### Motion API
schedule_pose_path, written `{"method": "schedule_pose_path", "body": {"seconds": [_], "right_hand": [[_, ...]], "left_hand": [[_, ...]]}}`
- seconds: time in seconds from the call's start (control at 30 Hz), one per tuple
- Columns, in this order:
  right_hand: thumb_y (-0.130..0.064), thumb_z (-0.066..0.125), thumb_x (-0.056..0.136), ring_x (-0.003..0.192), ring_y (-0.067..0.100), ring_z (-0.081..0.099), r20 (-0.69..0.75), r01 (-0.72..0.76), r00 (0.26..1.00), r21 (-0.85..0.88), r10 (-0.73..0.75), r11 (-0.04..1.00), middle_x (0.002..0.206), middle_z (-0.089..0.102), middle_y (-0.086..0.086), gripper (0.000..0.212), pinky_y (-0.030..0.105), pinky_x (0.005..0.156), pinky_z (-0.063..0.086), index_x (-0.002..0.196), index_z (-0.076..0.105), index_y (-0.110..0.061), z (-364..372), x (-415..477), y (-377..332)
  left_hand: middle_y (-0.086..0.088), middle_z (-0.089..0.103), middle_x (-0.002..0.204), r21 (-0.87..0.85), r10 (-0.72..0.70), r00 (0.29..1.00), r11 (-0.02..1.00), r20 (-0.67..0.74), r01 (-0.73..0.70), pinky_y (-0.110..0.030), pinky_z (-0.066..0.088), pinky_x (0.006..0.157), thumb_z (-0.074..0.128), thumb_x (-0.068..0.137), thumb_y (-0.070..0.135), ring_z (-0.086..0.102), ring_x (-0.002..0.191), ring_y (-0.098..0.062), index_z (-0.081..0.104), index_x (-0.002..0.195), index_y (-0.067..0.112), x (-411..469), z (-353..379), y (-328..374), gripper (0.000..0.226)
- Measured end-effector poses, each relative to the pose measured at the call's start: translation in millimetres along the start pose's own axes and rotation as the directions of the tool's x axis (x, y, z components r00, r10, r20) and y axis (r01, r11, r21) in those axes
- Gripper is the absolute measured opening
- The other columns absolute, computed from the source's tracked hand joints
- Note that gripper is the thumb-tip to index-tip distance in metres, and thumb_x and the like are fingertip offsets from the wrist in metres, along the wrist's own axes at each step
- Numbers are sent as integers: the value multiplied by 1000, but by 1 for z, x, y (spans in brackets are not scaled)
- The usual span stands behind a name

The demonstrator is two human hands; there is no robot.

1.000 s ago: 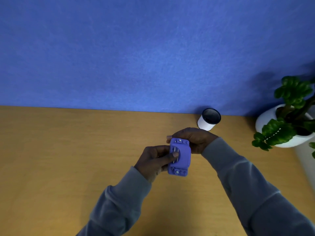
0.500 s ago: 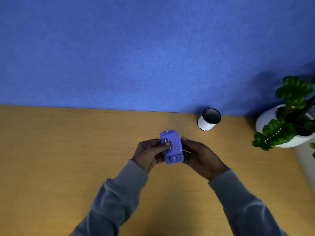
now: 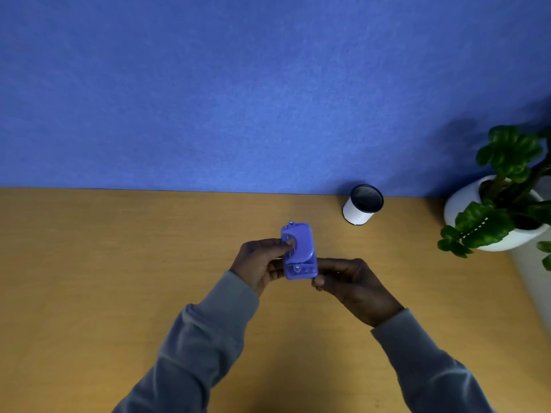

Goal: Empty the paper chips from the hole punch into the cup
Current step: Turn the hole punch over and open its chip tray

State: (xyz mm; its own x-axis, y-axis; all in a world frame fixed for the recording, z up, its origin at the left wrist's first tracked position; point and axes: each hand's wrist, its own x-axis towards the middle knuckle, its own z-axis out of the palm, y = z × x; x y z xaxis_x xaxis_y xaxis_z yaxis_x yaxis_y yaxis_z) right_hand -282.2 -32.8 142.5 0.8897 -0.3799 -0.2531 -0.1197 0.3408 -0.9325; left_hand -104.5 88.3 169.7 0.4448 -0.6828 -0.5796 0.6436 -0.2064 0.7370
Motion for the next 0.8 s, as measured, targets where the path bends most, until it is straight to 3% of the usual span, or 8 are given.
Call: {"method": "schedule_pose_path", "body": {"seconds": [0.17, 0.4, 0.67, 0.8], "right_hand": [[8, 68, 88, 88, 18, 70, -85, 20, 996, -165, -34, 986, 104, 78, 14, 30, 30, 79, 57, 112, 77, -7, 5, 4, 5], [-16, 78, 83, 98, 22, 70, -43, -83, 995, 74, 86, 994, 107, 75, 9, 31, 32, 84, 57, 114, 75, -12, 23, 1, 15], [-18, 82, 78, 82, 24, 68, -87, -46, 995, 32, 49, 998, 87, 73, 13, 28, 35, 75, 57, 99, 74, -1, 41, 8, 16], [-14, 84, 77, 77, 21, 68, -97, -97, 991, -15, 95, 995, 83, 74, 10, 22, 33, 73, 57, 96, 77, -6, 38, 13, 19]], "left_hand": [[-9, 77, 78, -14, -26, 999, 1000, -30, 26, -34, 59, 60, 76, 82, 15, 73, 67, -25, 80, 76, 8, 2, -2, -4, 11], [-8, 77, 79, 17, -39, 997, 999, -65, 40, -33, 60, 64, 78, 82, 20, 74, 69, -21, 78, 93, 4, 2, -5, -3, 19], [-10, 72, 77, 69, 8, 997, 998, -80, -2, -34, 54, 71, 76, 82, 20, 66, 75, -25, 77, 89, 3, 2, 3, -5, 18], [-5, 73, 71, 58, -4, 997, 998, -83, 9, -30, 52, 64, 77, 81, 20, 67, 69, -21, 78, 87, 5, 2, 3, -5, 15]]}}
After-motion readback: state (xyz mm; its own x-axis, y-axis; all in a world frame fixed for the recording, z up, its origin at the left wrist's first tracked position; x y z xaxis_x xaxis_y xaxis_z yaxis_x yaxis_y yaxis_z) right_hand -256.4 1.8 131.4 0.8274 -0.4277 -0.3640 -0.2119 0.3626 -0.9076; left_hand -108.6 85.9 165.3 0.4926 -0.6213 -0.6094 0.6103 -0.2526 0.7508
